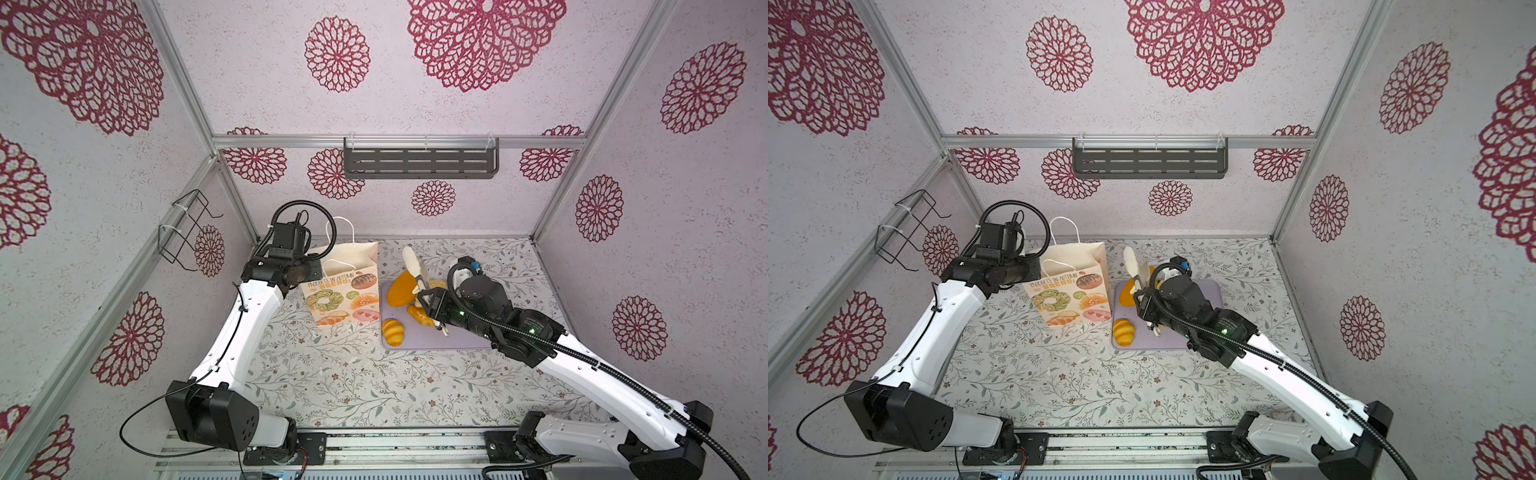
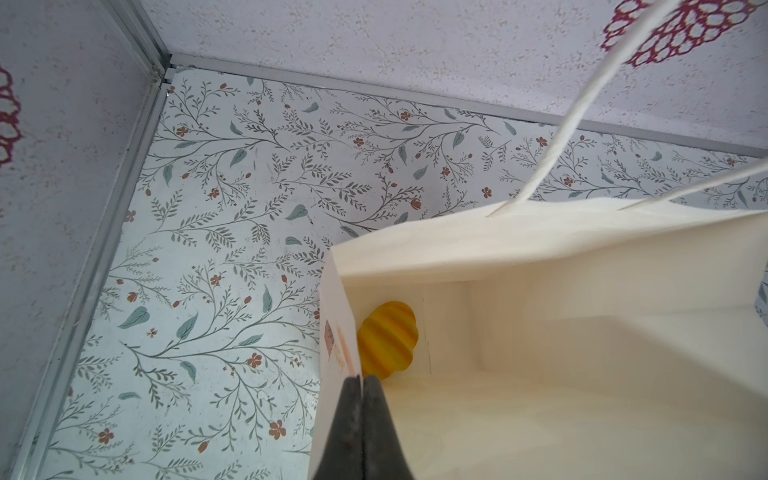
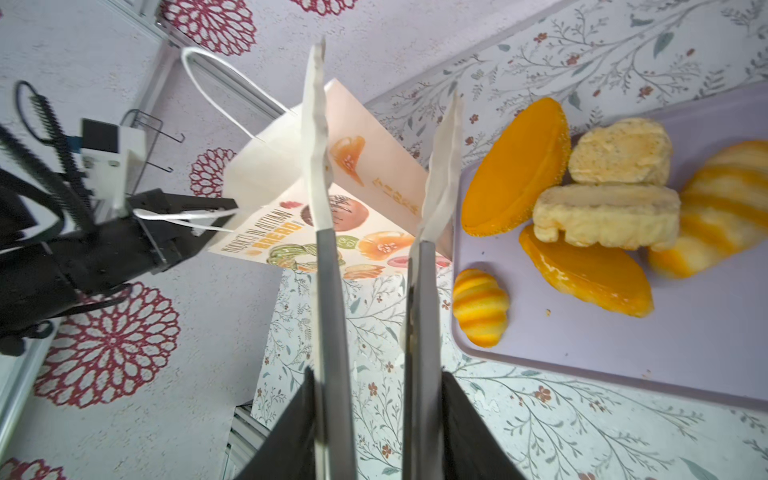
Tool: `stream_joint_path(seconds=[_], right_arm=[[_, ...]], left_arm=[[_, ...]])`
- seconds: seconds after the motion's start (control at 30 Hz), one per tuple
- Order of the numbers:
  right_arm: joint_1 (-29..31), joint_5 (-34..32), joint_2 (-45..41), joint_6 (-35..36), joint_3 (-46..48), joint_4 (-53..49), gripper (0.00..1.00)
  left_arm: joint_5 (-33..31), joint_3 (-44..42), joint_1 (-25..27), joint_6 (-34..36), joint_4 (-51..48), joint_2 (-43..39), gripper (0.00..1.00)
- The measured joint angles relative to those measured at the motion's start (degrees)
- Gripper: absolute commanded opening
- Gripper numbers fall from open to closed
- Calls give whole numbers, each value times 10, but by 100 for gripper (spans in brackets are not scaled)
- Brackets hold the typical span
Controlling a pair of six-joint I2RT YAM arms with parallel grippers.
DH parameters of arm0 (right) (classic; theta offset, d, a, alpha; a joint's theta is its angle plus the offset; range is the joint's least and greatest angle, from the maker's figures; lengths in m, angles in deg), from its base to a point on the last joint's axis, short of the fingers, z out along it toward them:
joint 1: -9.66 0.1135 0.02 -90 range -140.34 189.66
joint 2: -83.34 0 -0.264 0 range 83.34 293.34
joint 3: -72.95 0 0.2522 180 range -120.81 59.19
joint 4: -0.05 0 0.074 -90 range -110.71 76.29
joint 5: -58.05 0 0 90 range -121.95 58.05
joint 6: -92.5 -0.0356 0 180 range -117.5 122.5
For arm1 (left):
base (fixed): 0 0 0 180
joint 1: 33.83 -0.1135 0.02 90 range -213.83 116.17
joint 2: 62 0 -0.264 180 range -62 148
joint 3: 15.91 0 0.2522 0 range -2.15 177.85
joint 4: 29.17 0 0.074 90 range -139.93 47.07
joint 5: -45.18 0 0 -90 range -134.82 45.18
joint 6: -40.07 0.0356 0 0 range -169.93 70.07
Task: Place the fake bread into the paper bag
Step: 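Withdraw the open tongs from the bag back over the tray, then lower the tongs onto the orange bread slice and squeeze them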
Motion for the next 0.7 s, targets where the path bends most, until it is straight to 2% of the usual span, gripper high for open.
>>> stream_joint_path(seconds=[0.33, 0.7], right_arm=[[0, -8, -33, -7, 56, -52, 44], [-26, 6, -115, -5, 94, -116, 46]], left_arm=[[39, -5, -1, -17, 6, 0, 0], [25, -17, 2, -19, 26, -1, 0]])
